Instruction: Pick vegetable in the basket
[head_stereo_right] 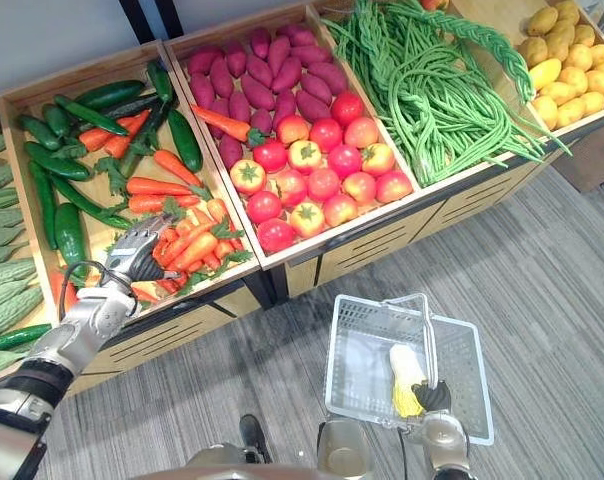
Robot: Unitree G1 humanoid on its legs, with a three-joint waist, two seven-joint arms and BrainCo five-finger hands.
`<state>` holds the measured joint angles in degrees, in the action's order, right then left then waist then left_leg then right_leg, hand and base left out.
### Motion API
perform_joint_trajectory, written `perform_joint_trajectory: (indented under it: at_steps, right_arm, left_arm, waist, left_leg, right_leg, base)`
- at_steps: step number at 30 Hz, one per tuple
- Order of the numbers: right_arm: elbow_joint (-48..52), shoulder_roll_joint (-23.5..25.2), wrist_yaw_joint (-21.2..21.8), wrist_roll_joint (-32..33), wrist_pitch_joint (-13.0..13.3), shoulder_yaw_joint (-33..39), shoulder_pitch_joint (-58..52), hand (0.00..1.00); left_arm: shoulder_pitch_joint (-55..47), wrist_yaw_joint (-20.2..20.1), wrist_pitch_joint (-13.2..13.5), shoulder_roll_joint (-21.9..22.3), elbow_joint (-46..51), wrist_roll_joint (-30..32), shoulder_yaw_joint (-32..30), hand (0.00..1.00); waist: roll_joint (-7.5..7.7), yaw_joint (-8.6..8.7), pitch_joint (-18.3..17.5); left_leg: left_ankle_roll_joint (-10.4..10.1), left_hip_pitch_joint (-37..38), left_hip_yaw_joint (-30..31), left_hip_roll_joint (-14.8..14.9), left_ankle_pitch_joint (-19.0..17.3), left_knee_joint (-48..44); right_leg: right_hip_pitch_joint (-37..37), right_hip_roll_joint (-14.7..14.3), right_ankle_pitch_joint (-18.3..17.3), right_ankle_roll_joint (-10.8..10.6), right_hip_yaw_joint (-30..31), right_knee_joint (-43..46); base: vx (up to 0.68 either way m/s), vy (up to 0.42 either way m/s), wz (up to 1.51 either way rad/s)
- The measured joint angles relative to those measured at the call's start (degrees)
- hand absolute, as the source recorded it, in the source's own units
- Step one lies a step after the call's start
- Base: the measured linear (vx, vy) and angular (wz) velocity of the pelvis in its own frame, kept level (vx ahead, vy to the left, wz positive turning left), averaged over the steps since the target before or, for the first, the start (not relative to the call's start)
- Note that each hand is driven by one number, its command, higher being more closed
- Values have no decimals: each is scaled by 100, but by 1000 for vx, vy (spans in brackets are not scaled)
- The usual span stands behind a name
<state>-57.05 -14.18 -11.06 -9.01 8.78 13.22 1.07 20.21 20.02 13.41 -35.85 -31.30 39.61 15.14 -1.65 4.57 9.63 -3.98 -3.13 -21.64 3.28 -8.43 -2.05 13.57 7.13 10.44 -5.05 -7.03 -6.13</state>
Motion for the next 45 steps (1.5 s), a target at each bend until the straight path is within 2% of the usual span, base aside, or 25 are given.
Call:
perform_joint_trajectory:
  at_steps: [6,13,14,23,32,37,40,45]
  right_arm:
    - [37,53,-12,0,-1,6,15,100]
    - [48,68,-22,2,-1,45,129,100]
    - [47,70,-22,2,-1,45,159,100]
    - [64,66,-45,4,-1,43,260,100]
    - [63,56,-49,3,-1,40,275,100]
    - [40,56,-49,0,-1,40,275,100]
    - [31,60,-48,-2,-6,42,267,100]
    - [36,81,-58,-66,-13,190,145,100]
  left_arm:
    - [140,-10,-120,201,-134,9,1,0]
    - [431,-19,-177,234,-656,9,21,0]
    - [470,8,-190,243,-740,8,21,100]
    - [822,176,-217,342,-1127,-16,-190,100]
    - [990,198,-372,368,-1468,-70,-380,100]
    - [984,165,-405,416,-1461,-69,-377,100]
    - [907,72,-412,419,-1424,-55,-318,100]
    - [684,-28,-406,417,-797,4,-203,100]
  waist:
    - [4,-3,14]
    - [9,10,170]
    - [17,8,198]
    - [49,8,302]
    - [64,25,321]
    - [69,43,324]
    - [67,147,325]
    - [61,123,320]
  left_leg:
    - [-1,-74,-98,-13,0,1]
    - [-3,-180,-159,-28,-2,0]
    - [-3,-197,-181,-25,-2,0]
    - [-44,-179,-449,16,-61,-17]
    - [-59,-166,-568,40,-154,-114]
    - [-59,-153,-478,39,-154,-138]
    - [-59,-87,-307,60,-154,-212]
    - [-58,31,-98,51,-154,-226]
  right_leg:
    - [110,1,25,-14,78,0]
    - [275,-12,86,0,160,-1]
    - [306,-22,93,5,200,0]
    - [425,-102,134,10,457,0]
    - [442,-153,141,0,594,1]
    - [384,-107,141,-1,525,3]
    - [212,-82,140,-2,391,3]
    - [-7,-59,137,-2,199,3]
  base:
    - [14,-20,-6]
    - [-8,-29,-7]
    - [0,-37,-9]
    - [11,-35,-16]
    - [21,-21,-8]
    - [29,-6,7]
    - [23,-9,21]
    - [-22,-22,18]
